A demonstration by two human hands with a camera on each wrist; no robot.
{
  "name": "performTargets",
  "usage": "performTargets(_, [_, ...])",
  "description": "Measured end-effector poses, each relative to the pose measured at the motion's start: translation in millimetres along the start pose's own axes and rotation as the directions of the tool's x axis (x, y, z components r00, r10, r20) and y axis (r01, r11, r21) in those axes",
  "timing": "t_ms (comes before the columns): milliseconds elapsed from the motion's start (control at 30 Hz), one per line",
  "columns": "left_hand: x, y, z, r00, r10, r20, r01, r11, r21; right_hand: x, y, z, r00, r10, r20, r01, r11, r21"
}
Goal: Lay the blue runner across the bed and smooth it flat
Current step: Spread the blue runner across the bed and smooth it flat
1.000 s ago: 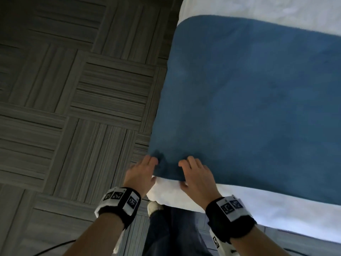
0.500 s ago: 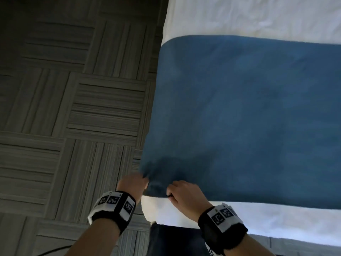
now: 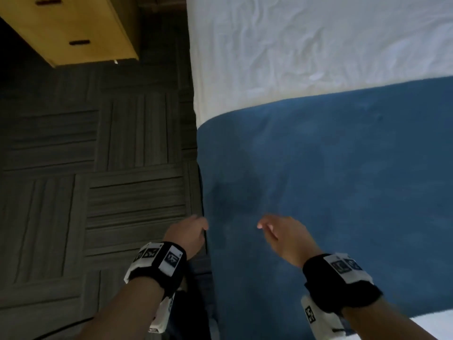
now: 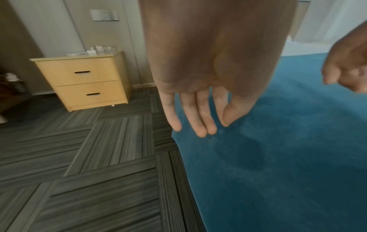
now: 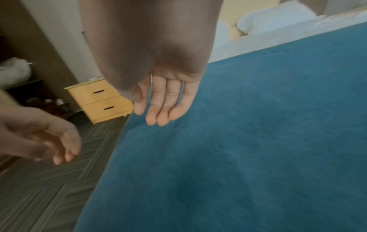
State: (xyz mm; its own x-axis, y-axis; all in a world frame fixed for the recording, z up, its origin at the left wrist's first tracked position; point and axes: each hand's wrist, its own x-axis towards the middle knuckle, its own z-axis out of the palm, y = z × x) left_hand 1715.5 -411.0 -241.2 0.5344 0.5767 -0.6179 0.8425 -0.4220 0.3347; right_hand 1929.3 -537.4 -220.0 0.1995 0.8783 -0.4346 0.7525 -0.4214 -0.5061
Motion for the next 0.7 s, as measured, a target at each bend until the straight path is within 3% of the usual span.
performTargets(200, [37, -49, -67, 0.980, 0.190, 0.051, -0.193, 0.980, 0.050, 75, -61, -9, 0.955, 0.268, -0.128, -0.248, 0.957, 0.152])
performTargets(433, [67, -99, -129, 0.983, 0.181, 0.003, -0.181, 0.983, 0.005, 134, -110, -29, 0.929, 0.320, -0.185, -0.289, 0.941, 0.176])
performTargets(700, [112, -89, -152, 0.984, 0.180, -0.003, -0.180, 0.984, -0.003, 163, -95, -43, 0.886, 0.390, -0.251, -0.343, 0.915, 0.212])
